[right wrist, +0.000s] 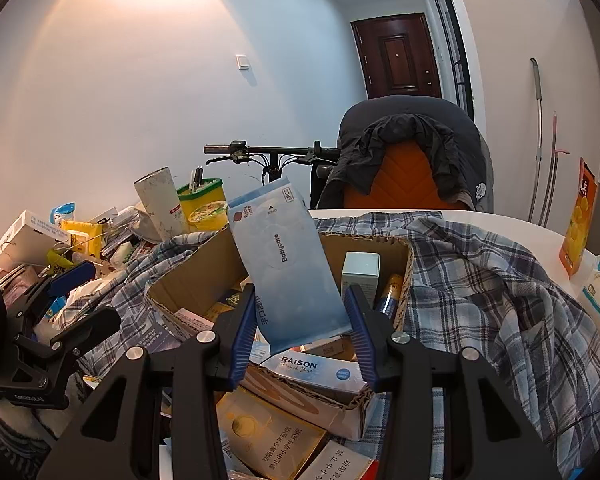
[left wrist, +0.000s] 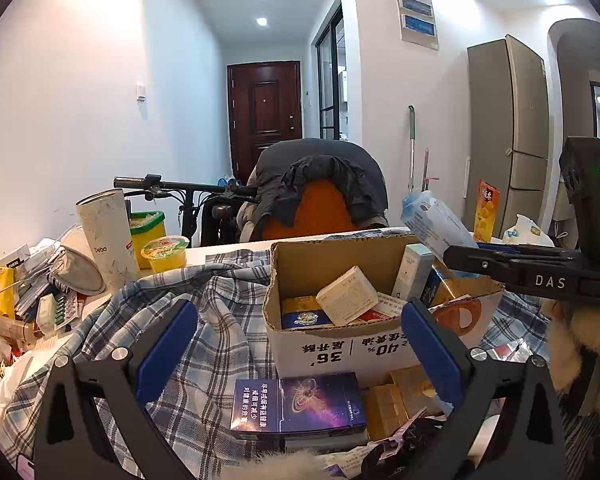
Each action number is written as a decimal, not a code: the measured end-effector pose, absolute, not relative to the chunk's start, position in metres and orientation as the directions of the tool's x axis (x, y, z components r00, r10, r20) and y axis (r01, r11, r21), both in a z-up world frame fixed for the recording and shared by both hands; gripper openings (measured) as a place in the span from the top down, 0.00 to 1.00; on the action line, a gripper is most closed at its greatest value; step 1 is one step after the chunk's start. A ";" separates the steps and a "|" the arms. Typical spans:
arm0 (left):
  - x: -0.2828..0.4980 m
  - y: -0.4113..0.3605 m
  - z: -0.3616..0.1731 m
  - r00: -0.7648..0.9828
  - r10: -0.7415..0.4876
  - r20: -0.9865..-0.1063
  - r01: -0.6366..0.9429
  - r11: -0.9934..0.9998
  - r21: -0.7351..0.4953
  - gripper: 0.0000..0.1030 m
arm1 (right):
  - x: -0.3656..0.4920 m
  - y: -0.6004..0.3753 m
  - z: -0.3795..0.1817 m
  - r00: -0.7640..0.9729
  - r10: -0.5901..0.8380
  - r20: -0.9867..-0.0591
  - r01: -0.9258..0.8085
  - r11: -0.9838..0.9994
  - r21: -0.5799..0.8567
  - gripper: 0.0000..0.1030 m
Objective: Organize objects
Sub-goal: 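Lower the blue packet into the cardboard box and open the right gripper, then grasp the dark blue printed box with the left gripper and lift it, then grasp the clear plastic bag with the right gripper while the left holds the dark blue box, then lower the clear plastic bag into the cardboard box and open the right gripper, then lower the dark blue box into the cardboard box and open the left gripper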
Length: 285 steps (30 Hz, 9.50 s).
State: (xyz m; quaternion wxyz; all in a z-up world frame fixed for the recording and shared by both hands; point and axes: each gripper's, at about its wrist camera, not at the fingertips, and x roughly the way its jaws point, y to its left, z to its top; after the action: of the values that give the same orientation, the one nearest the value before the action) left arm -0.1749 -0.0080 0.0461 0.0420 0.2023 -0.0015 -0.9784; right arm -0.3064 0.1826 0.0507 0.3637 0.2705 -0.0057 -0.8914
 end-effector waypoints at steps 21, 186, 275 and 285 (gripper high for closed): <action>-0.174 -0.014 0.049 -0.914 -0.072 -0.399 0.082 -0.997 -0.007 0.00 | -0.312 0.197 0.053 -0.645 -0.602 -0.471 0.551 -0.793 0.259 0.07; -0.169 -0.054 0.056 -0.938 -0.024 -0.346 0.088 -0.981 -0.172 0.01 | -0.326 0.200 0.062 -0.576 -0.732 -0.363 0.637 -0.681 0.362 0.48; -0.283 0.003 0.025 -0.769 0.119 -0.628 -0.050 -0.991 -0.127 0.00 | -0.318 0.210 0.060 -0.732 -0.539 -0.417 0.480 -0.842 0.245 0.00; -0.252 -0.014 0.051 -0.859 0.122 -0.497 -0.053 -0.987 -0.151 0.00 | -0.316 0.212 0.061 -0.733 -0.543 -0.410 0.482 -0.840 0.251 0.00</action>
State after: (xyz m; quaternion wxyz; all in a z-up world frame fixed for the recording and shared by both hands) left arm -0.2518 -0.0144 0.0513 -0.0455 0.2614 0.0662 -0.9619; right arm -0.3165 0.2124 0.0610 0.2759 0.2398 -0.0639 -0.9286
